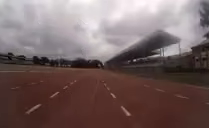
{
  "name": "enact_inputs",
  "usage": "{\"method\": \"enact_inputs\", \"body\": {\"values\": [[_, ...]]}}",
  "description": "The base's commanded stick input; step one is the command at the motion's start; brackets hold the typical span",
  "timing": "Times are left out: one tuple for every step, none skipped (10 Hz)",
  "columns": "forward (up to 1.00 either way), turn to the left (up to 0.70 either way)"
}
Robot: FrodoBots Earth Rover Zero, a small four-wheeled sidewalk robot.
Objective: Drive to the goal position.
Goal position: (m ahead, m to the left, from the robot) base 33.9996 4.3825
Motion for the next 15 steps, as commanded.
{"method": "enact_inputs", "body": {"values": [[0.70, 0.00], [0.70, 0.00], [0.70, 0.00], [0.70, 0.00], [0.70, 0.00], [0.70, 0.00], [0.70, 0.00], [0.70, 0.00], [0.70, 0.00], [0.70, 0.00], [0.70, 0.00], [0.70, 0.00], [0.70, 0.00], [0.70, 0.00], [0.70, 0.00]]}}
